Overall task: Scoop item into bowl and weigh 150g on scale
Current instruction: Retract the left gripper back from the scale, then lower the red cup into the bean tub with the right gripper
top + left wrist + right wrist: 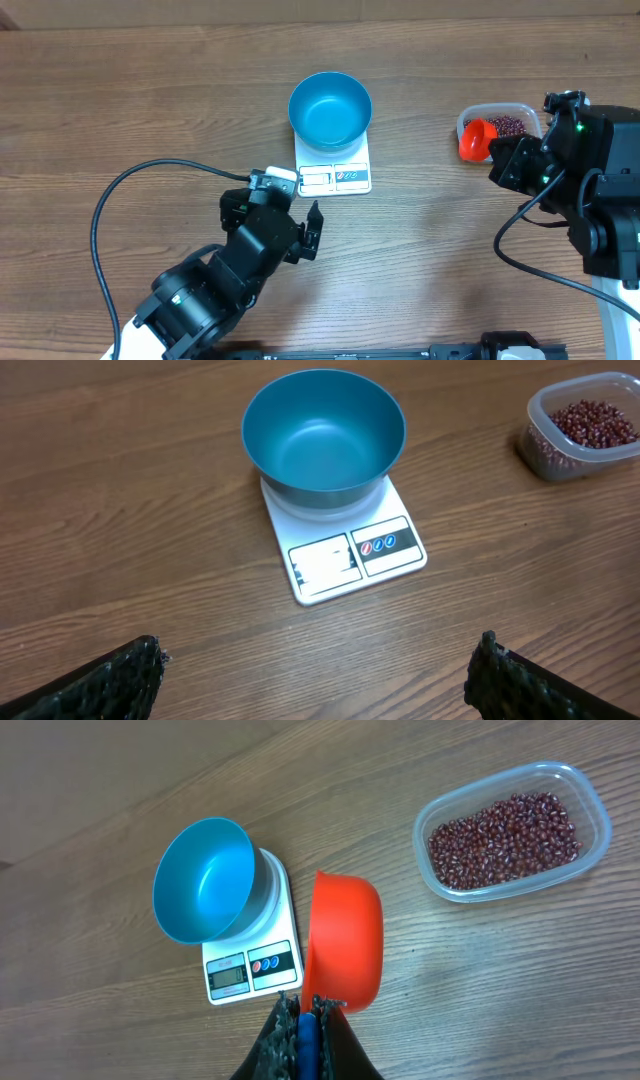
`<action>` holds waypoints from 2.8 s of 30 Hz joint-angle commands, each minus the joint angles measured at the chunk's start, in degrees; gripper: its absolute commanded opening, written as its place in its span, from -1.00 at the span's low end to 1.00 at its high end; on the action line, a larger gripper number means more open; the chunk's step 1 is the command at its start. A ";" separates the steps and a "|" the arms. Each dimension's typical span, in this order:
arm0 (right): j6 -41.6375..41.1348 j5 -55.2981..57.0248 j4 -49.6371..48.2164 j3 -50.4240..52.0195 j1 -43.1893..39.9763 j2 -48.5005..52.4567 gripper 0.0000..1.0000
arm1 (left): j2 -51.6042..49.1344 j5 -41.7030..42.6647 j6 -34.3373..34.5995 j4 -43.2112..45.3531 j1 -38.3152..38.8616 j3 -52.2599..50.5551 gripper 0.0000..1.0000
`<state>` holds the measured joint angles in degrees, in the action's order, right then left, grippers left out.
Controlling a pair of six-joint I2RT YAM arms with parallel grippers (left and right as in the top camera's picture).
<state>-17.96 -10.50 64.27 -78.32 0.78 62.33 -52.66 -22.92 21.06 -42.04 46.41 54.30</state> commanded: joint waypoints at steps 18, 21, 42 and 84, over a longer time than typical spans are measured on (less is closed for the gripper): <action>0.44 -0.04 -0.31 -1.57 -0.20 -0.20 -0.93 | -0.20 0.09 0.83 0.04 -0.31 -0.48 0.99; 0.44 -0.04 -0.31 -1.57 -0.20 -0.20 -0.93 | -0.20 0.09 0.83 0.04 -0.31 -0.48 0.99; 0.46 -0.04 -0.28 -1.57 -0.20 -0.20 -0.93 | -0.22 0.07 0.83 0.04 -0.31 -0.48 0.99; 13.09 21.70 -10.75 -1.57 -0.22 13.88 -0.93 | -0.22 0.09 0.83 0.04 -0.31 -0.48 0.99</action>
<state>-7.38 6.46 54.52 -78.32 0.78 74.50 -52.80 -22.92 21.06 -42.04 46.41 54.30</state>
